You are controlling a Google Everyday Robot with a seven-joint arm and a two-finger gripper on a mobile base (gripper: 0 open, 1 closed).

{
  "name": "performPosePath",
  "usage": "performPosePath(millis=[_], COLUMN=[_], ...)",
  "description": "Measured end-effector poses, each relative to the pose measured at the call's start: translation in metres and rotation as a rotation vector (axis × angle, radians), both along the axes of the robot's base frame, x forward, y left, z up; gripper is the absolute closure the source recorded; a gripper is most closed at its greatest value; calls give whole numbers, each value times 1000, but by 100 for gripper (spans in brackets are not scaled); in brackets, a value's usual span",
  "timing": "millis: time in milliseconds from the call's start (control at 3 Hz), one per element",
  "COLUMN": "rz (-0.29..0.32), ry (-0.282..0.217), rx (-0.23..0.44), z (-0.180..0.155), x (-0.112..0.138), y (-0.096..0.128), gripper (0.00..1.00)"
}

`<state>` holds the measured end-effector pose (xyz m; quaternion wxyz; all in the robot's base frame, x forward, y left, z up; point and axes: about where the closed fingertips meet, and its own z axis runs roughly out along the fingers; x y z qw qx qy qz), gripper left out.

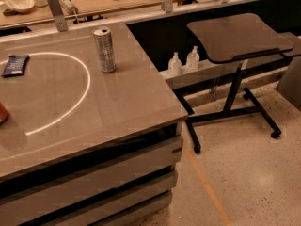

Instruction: Move redbull can near rxbar blueberry

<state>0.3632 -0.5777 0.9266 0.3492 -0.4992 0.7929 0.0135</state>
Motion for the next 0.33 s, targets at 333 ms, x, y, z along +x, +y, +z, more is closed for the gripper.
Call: performPosePath(millis=[333], rz=[-12], ry=[-15], rx=[-6], z=[-1], x=[7], y=[-3], gripper=[0])
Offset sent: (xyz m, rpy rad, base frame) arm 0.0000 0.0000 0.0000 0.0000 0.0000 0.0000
